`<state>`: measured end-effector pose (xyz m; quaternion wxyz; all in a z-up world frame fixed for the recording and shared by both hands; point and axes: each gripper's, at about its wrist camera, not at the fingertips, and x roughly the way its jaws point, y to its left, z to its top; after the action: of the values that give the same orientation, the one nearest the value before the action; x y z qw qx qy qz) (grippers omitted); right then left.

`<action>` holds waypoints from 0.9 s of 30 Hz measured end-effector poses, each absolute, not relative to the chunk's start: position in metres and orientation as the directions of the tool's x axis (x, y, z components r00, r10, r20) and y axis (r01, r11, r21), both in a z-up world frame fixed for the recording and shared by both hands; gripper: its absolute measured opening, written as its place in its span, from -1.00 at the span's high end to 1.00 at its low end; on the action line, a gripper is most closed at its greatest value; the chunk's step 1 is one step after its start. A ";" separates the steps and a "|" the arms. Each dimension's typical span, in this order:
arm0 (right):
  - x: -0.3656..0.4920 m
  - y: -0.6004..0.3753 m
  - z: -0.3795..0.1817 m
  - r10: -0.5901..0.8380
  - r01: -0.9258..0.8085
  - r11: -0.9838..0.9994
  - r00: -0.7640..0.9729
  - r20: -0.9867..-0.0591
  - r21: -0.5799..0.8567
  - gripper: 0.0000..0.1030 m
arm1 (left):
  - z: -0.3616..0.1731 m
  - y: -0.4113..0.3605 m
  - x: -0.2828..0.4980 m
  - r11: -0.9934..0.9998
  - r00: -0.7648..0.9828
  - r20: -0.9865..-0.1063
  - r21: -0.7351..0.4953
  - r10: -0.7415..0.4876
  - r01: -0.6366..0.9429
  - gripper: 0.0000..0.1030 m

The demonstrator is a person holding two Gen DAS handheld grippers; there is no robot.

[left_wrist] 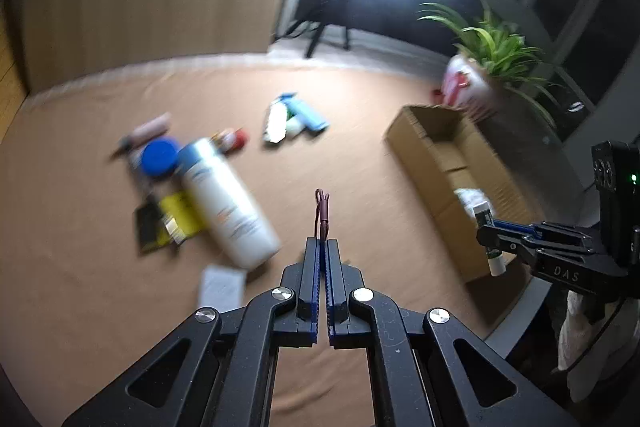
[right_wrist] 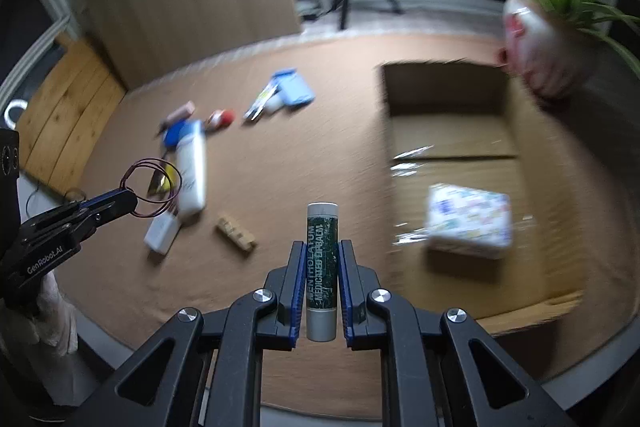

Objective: Organize objects
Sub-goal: 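Carry the cable and lip balm into the box and open both tools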

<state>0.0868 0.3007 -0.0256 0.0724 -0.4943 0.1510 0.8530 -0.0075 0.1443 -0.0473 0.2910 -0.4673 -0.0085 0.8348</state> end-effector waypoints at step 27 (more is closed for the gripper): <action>0.114 0.430 -0.030 0.102 -0.428 -0.893 -0.494 -0.863 0.140 0.72 | -0.042 0.366 -0.061 -0.718 -0.342 -0.746 -0.252 0.571 -0.648 0.97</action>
<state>0.1138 0.4299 -0.0302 0.1563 -0.4779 0.1708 0.8474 -0.0610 0.3665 -0.0425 0.3726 -0.4361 0.0443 0.8179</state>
